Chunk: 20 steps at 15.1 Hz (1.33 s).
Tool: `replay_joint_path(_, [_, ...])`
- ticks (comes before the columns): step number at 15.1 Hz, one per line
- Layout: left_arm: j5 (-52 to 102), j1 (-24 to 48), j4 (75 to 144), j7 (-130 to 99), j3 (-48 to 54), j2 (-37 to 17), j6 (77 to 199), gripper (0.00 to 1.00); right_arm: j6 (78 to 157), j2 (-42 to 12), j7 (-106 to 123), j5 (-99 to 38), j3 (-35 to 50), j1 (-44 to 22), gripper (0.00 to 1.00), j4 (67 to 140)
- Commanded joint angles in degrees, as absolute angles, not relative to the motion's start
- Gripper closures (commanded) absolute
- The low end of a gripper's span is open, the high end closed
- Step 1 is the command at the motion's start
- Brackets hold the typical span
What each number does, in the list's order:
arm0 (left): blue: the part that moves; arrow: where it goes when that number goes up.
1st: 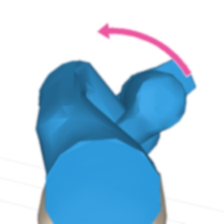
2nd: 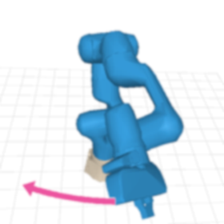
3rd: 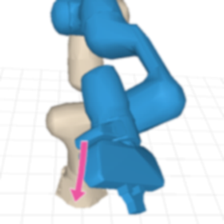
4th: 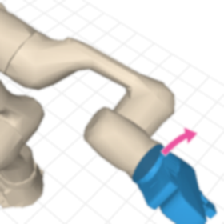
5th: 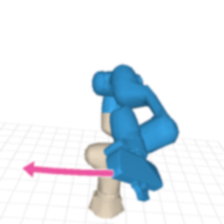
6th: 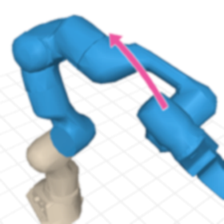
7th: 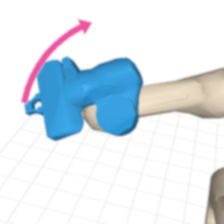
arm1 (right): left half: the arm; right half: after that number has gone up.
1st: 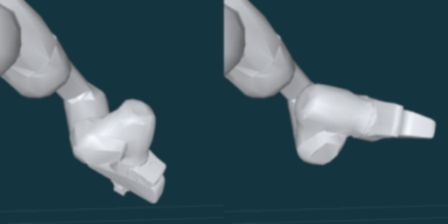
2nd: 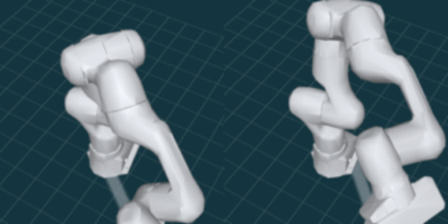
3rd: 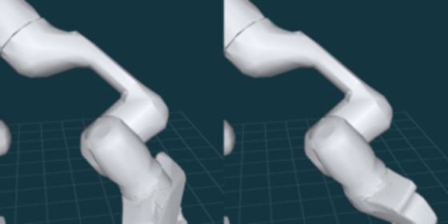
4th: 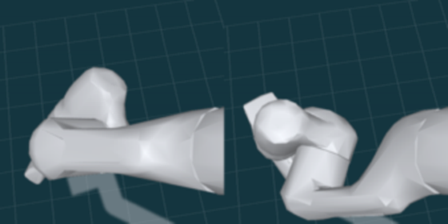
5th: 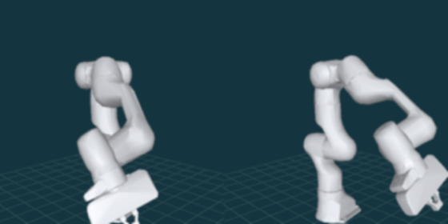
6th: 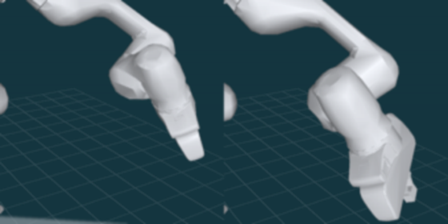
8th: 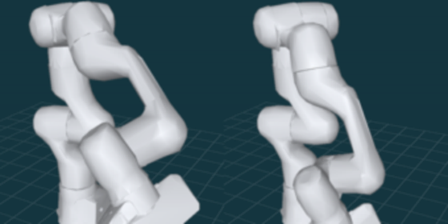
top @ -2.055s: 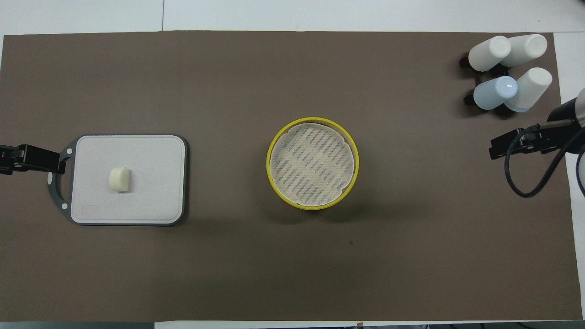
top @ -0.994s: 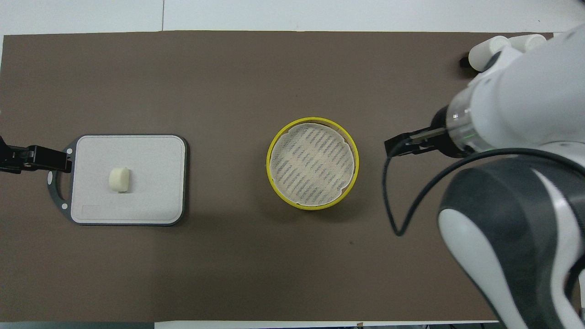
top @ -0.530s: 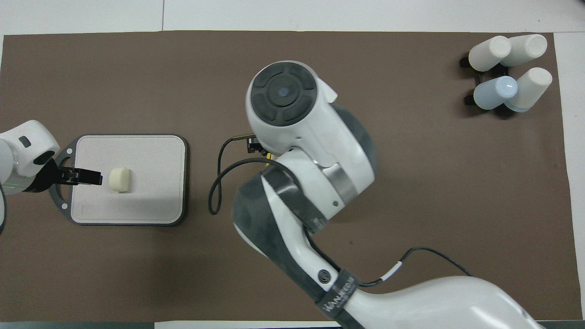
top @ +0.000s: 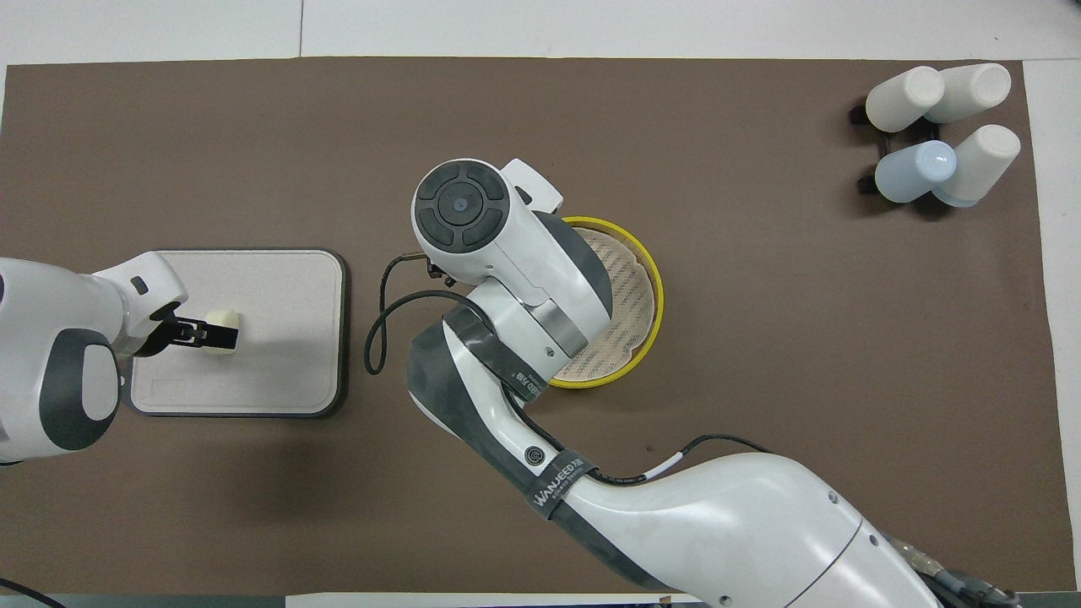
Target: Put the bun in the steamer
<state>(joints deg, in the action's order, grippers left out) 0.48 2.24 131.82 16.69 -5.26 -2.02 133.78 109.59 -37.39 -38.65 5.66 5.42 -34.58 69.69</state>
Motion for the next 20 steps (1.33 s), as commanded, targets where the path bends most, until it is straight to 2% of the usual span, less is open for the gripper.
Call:
replay_joint_path(1, [-0.4, 2.0, 133.8, 17.9, -5.1, -2.7, 138.6, 0.0, 110.7, -35.5, -41.5, 5.6, 6.1, -34.2, 0.0, 72.9])
replay_joint_path(4, [-0.4, 2.4, 134.5, 17.5, -5.1, -3.9, 140.5, 0.05, 112.1, -33.9, -43.8, 5.6, 6.2, -34.4, 0.0, 76.7])
replay_joint_path(5, [-0.4, 2.7, 134.5, 17.3, -5.0, -4.7, 141.3, 0.08, 112.1, -33.8, -44.2, 5.6, 6.2, -35.2, 0.04, 77.4])
replay_joint_path(6, [-0.2, 2.8, 134.5, 17.1, -5.1, -5.2, 142.3, 0.15, 112.1, -33.1, -44.4, 5.5, 6.2, -35.9, 0.09, 78.3])
replay_joint_path(9, [-0.2, 2.8, 134.1, 16.9, -5.0, -5.5, 141.8, 0.49, 112.1, -32.7, -44.4, 5.6, 6.2, -35.9, 0.26, 79.4])
replay_joint_path(11, [-0.2, 2.7, 133.6, 17.0, -5.0, -5.5, 140.1, 0.64, 112.3, -32.7, -44.2, 5.6, 6.2, -35.9, 0.34, 79.5])
replay_joint_path(14, [-0.1, 2.8, 130.3, 16.9, -5.1, -5.4, 134.0, 0.72, 112.0, -32.7, -44.0, 5.6, 6.2, -35.8, 0.64, 79.5])
replay_joint_path(15, [0.0, 2.8, 129.0, 16.9, -5.1, -5.4, 132.2, 0.72, 111.9, -32.7, -43.9, 5.6, 6.2, -35.7, 0.72, 79.5])
replay_joint_path(17, [0.1, 2.8, 127.0, 16.7, -5.0, -4.8, 129.1, 0.71, 112.0, -32.7, -43.6, 5.6, 6.2, -35.2, 0.98, 79.4])
replay_joint_path(20, [2.7, 3.1, 117.9, 12.4, -4.5, -5.4, 118.3, 0.71, 111.8, -32.7, -43.6, 5.5, 6.2, -35.2, 1.0, 79.0])
